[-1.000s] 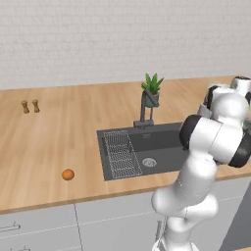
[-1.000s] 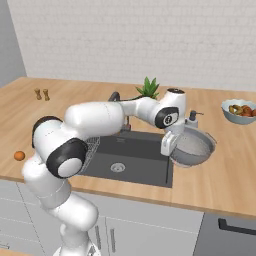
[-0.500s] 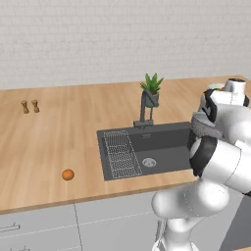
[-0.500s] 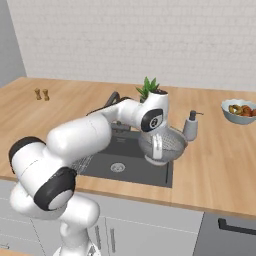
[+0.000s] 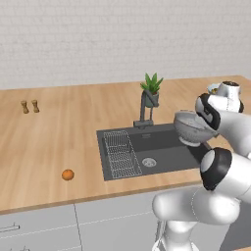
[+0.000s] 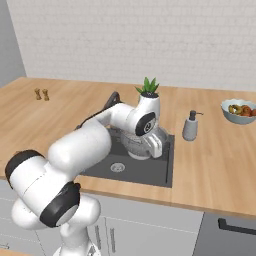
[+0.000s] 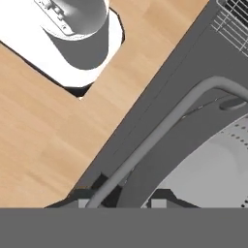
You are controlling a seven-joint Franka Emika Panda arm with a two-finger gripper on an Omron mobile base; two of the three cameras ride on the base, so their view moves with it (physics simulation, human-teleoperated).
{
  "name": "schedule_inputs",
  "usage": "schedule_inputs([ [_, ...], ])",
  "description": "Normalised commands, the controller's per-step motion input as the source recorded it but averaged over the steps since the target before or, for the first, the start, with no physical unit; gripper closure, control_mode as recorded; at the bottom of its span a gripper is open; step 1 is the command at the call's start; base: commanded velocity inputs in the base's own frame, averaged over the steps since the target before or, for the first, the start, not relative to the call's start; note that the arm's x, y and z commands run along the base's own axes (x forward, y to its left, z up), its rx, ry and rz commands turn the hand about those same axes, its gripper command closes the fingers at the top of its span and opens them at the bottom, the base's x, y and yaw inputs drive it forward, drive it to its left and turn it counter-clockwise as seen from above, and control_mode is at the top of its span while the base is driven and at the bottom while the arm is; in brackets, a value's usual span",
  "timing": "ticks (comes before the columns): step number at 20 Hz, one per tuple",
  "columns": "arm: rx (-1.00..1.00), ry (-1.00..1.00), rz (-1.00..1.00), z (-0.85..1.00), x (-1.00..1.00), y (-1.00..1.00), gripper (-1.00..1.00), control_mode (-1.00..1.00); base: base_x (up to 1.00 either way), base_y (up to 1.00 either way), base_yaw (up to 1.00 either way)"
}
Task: Put the colander in the sink, put the tangerine in the colander, and turn on the sink faucet and pour water over the colander.
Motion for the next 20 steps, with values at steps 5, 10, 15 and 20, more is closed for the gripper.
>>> schedule_inputs([
  [5,0.0,-0.07,0.35,-0.32,0.47,0.0,1.0,-1.0,0.0,0.0,0.0],
  [10,0.08,0.1,0.4,-0.25,0.33,0.02,1.0,-1.0,0.0,0.0,0.0],
  [15,0.09,0.18,0.46,-0.17,0.07,0.03,1.0,-1.0,0.0,0.0,0.0],
  [20,0.02,0.01,0.43,-0.21,0.13,0.0,1.0,-1.0,0.0,0.0,0.0],
])
